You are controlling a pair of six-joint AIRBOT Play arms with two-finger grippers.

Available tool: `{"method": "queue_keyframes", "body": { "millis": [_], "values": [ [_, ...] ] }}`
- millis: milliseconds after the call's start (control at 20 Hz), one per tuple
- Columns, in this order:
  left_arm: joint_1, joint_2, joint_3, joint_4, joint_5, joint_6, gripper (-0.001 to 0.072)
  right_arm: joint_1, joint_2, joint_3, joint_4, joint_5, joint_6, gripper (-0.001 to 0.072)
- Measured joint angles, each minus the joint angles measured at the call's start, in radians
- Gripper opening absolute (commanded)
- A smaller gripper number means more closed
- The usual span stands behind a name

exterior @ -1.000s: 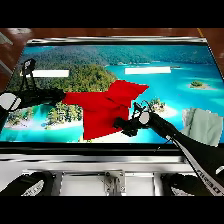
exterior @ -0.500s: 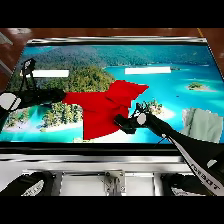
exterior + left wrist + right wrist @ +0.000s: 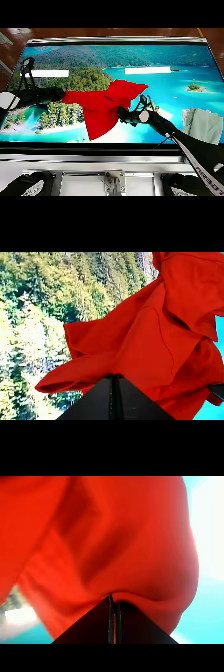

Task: Fold the shirts.

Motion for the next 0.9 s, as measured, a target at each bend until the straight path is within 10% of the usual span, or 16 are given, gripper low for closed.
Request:
{"method": "queue_keyframes", "body": {
  "millis": [300, 900],
  "values": [
    [0.126, 0.079, 0.204, 0.001, 0.024, 0.000, 0.0035, -0.190, 0.335, 0.194, -0.079, 0.223, -0.217, 0.0056],
    [0.259, 0.364, 0.702, 0.003, 0.116, -0.077, 0.0035, -0.460, 0.644, 0.862, -0.125, 0.663, -0.225, 0.0057]
  ]
}}
